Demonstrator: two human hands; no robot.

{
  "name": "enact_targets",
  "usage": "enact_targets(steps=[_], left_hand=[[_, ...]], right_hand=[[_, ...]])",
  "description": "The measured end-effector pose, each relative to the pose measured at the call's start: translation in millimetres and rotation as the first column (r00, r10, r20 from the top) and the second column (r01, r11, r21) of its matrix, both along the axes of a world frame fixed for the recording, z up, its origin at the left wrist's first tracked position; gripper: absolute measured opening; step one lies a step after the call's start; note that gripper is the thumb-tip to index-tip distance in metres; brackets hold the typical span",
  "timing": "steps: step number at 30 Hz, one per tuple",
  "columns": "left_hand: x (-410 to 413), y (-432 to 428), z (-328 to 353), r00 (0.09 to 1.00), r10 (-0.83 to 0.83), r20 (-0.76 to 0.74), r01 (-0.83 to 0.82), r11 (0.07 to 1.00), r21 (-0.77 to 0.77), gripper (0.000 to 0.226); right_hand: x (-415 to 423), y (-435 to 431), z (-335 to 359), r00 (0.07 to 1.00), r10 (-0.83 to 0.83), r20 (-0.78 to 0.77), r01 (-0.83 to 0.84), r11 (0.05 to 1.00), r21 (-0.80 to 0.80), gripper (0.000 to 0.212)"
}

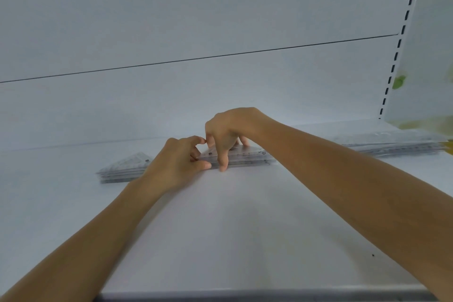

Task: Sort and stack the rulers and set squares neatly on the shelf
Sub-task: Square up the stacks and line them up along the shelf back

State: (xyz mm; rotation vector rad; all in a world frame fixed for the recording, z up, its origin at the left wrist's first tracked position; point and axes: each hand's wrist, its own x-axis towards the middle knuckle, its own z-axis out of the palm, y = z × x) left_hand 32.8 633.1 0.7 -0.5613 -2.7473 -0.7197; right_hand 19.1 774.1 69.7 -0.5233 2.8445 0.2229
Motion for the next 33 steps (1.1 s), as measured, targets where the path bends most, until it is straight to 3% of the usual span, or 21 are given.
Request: enact_targets(steps=[5, 12, 19, 33], left_hand=[[2.2, -0.7, 3.9, 1.000, -0.003, 0.016, 0.004, 1.000, -0.025, 0.053], [8.6, -3.1, 8.3, 0.999, 0.016, 0.038, -0.017, 1.000, 0.018, 0.056], [10.7, -3.6, 7.7, 1.000, 0.010, 0.028, -0.011, 1.000, 0.015, 0.044], [8.0, -1.3, 2.7, 0.999, 0.025, 0.024, -0.024, 0.999, -0.026, 0.044]], right_hand=[[5.4, 3.4, -0.7, 0.999, -0.008, 0.036, 0.010, 0.998, -0.065, 0.077], [11.4, 18.8, 8.2, 0.996, -0.063, 0.070, 0.070, 0.993, -0.094, 0.106], [27.4, 57.2, 3.9, 0.988, -0.128, 0.089, 0.138, 0.985, -0.107, 0.060], [30.6, 65.9, -5.4, 0.998, -0.064, 0.000, 0.063, 0.987, -0.149, 0.051]])
